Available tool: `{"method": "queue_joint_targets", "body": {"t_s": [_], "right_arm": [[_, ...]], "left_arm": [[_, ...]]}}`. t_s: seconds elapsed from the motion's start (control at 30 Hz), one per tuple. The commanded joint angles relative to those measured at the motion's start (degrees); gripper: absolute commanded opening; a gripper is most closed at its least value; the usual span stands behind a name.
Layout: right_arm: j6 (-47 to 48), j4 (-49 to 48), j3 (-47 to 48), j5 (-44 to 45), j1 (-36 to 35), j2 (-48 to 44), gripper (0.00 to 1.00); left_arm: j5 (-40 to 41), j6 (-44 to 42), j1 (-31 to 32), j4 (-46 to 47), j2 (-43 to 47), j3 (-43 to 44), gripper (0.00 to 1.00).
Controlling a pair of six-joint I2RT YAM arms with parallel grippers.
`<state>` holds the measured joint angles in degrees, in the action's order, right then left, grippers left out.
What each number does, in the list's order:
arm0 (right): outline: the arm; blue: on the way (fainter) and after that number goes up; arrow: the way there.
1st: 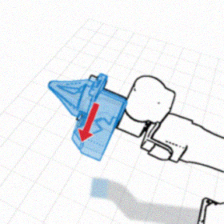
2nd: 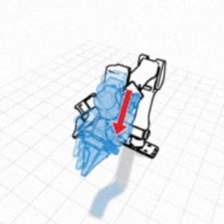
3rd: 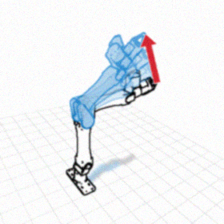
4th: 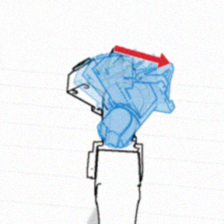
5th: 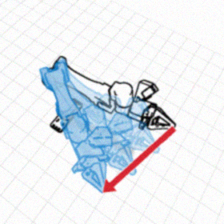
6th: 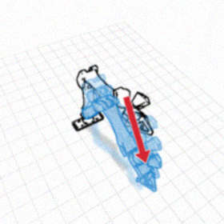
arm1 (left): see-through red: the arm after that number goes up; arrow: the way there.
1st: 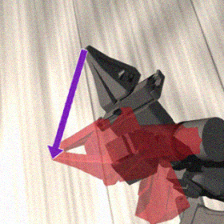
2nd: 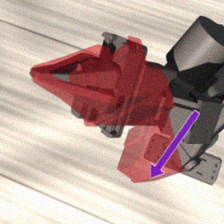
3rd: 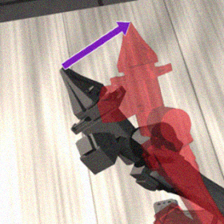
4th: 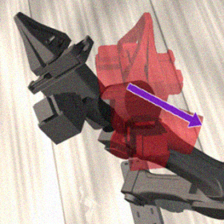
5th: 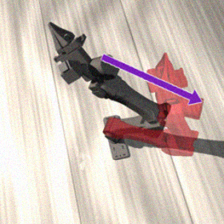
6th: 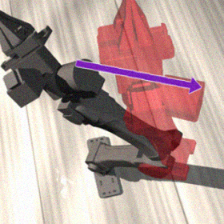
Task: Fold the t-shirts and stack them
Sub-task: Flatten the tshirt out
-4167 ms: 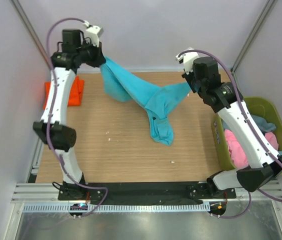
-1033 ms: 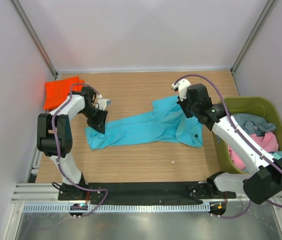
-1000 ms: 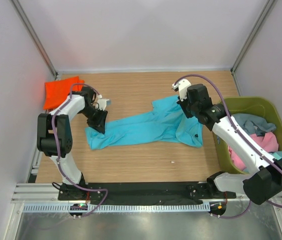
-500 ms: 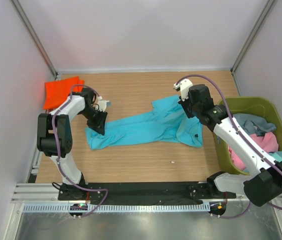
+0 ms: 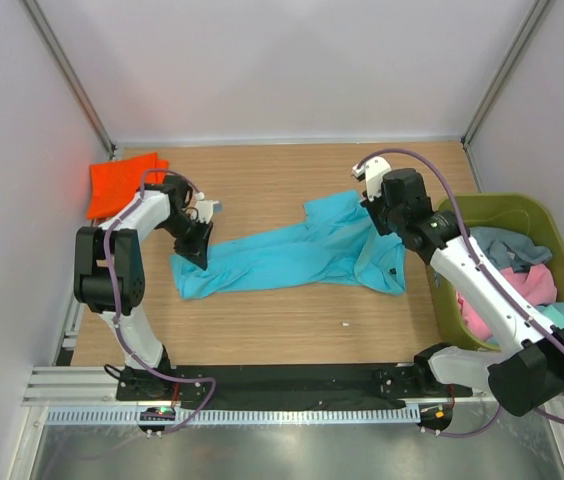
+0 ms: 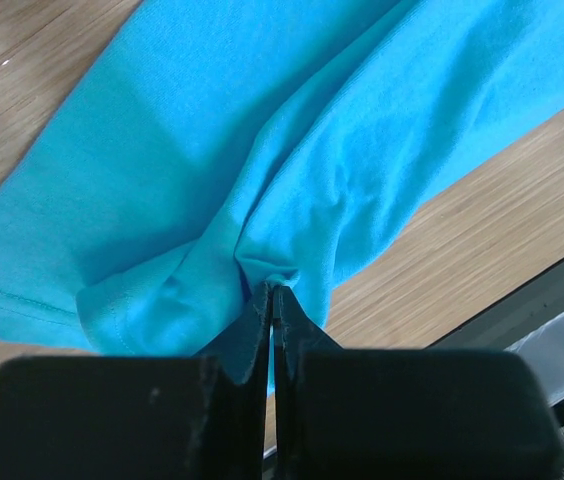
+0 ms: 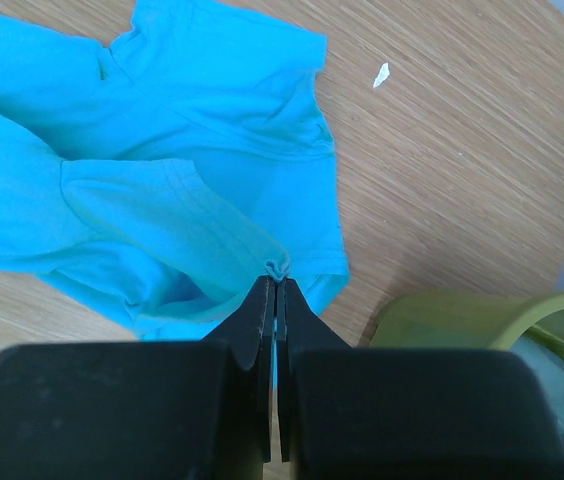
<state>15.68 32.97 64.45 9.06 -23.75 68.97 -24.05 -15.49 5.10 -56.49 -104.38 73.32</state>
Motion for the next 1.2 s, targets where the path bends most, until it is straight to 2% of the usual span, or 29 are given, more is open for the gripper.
{"method": "queue_joint_targets", "body": {"t_s": [0.0, 0.07, 0.17, 0.3, 0.43, 0.5, 0.63, 0.8, 0.97, 1.17], "right_arm": [[0.0, -2.9, 1.1, 1.0, 0.8, -1.7, 0.01], [0.9, -3.6, 2.1, 1.7, 1.0, -1.2, 0.01], [3.7, -5.4, 5.5, 3.7, 1.2, 0.3, 0.01], [5.9, -7.4, 14.5, 7.4, 1.9, 4.8, 0.01], [6.0, -7.4, 22.6, 9.0, 2.4, 7.8, 0.01], [5.9, -7.2, 25.4, 10.0, 2.8, 8.3, 0.01], [5.7, -6.5, 24.2, 10.1, 3.3, 7.1, 0.01], [3.0, -3.4, 16.5, 8.0, 3.6, 3.3, 0.01], [0.1, 0.8, 8.8, 2.2, 4.0, -0.5, 0.01], [-2.6, 4.4, 1.9, -6.1, 4.0, -1.7, 0.01]], "left_arm": [[-2.0, -0.6, -0.3, -1.2, 2.9, 2.2, 0.00], [-1.6, -0.3, -0.3, -1.4, 4.4, 4.3, 0.00], [-0.4, 0.4, -0.3, -1.6, 6.7, 12.6, 0.00], [1.0, 0.9, -0.3, -2.5, 7.8, 27.7, 0.00], [3.9, 1.2, -0.3, -1.5, 10.1, 32.7, 0.00], [5.7, 1.2, -0.4, 0.5, 13.1, 31.8, 0.00], [6.5, 0.6, -0.5, 4.0, 20.3, 22.6, 0.00], [6.2, 0.0, -0.6, 3.8, 26.1, 12.5, 0.00], [3.6, 1.0, -0.6, 3.6, 28.8, 2.0, 0.00], [3.5, 1.3, -0.6, 3.3, 29.1, -1.9, 0.00]]}}
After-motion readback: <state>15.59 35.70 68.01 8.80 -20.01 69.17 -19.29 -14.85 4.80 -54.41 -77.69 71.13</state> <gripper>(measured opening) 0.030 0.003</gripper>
